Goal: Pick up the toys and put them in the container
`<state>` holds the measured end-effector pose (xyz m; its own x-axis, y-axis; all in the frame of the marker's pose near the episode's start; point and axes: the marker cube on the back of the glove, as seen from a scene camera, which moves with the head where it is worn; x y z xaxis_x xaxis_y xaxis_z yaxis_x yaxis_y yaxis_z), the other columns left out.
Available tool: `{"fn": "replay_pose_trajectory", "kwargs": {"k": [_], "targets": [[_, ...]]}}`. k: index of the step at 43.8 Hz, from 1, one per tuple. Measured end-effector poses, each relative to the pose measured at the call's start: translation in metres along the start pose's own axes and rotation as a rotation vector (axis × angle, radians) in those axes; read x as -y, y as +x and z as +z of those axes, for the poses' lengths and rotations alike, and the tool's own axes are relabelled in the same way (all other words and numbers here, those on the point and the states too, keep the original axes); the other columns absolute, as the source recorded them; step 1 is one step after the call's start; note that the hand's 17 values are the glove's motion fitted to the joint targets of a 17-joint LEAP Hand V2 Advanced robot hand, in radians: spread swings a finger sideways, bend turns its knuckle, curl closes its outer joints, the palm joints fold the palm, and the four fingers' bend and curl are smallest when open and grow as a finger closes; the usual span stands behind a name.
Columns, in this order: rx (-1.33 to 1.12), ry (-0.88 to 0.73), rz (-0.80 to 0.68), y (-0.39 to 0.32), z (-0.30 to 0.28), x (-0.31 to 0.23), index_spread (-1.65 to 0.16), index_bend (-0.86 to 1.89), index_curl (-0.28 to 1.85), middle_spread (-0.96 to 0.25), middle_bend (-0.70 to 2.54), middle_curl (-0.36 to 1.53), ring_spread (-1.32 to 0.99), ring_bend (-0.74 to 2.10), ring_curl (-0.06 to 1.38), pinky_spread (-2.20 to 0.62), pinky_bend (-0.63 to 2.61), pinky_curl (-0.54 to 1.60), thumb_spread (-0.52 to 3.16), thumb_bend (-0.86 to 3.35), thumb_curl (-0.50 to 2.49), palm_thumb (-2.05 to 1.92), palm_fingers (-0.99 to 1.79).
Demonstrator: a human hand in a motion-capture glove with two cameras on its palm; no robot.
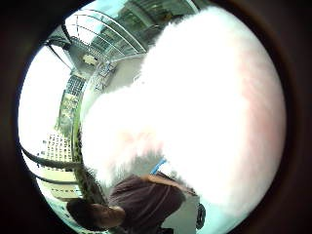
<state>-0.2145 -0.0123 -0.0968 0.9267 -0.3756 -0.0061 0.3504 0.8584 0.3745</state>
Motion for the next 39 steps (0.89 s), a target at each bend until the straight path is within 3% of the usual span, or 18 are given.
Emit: {"fn": "replay_pose_trajectory", "kwargs": {"k": [13, 21, 22, 23, 24, 25, 30, 39], "targets": [[-0.004, -0.049, -0.115, -0.120, 0.056, 0.070, -0.20, 1.09, 0.87, -0.27, 1.02, 0.82, -0.38, 1.19, 0.66, -0.34, 1.13, 0.49, 0.62, 0.01, 1.12, 0.68, 0.76], [-0.026, -0.315, -0.143, -0.198, 0.099, 0.095, -0.21, 0.80, 0.87, -0.29, 0.87, 0.79, -0.36, 1.23, 0.66, -0.33, 1.25, 0.51, 0.74, -0.04, 1.05, 0.59, 0.50], [-0.035, -0.328, -0.153, -0.203, 0.101, 0.096, -0.21, 0.67, 0.84, -0.29, 0.82, 0.77, -0.36, 1.20, 0.65, -0.32, 1.25, 0.51, 0.84, -0.07, 1.01, 0.51, 0.28], [-0.039, -0.328, -0.162, -0.206, 0.102, 0.097, -0.18, 0.33, 0.76, -0.24, 0.62, 0.72, -0.34, 1.16, 0.66, -0.27, 1.34, 0.55, 0.88, -0.14, 0.95, 0.38, -0.39], [-0.039, -0.318, -0.168, -0.208, 0.101, 0.097, -0.16, 0.24, 0.77, -0.18, 0.49, 0.69, -0.28, 1.09, 0.67, -0.22, 1.37, 0.58, 0.91, -0.14, 0.91, 0.31, -0.70], [-0.032, -0.304, -0.172, -0.207, 0.100, 0.097, -0.15, 0.16, 0.73, -0.13, 0.41, 0.65, -0.24, 0.97, 0.64, -0.18, 1.35, 0.56, 0.93, -0.15, 0.88, 0.23, -0.80], [0.036, -0.280, -0.146, -0.186, 0.087, 0.091, -0.13, -0.03, 0.46, -0.02, 0.17, 0.53, -0.14, 0.66, 0.51, -0.08, 1.23, 0.48, 1.03, -0.07, 0.76, 0.12, -0.63], [0.001, -0.304, -0.106, -0.110, 0.070, 0.069, -0.11, -0.03, 0.29, 0.05, 0.11, 0.43, -0.05, 0.50, 0.41, 0.00, 1.06, 0.40, 1.14, -0.03, 0.63, 0.06, -0.46]]}}
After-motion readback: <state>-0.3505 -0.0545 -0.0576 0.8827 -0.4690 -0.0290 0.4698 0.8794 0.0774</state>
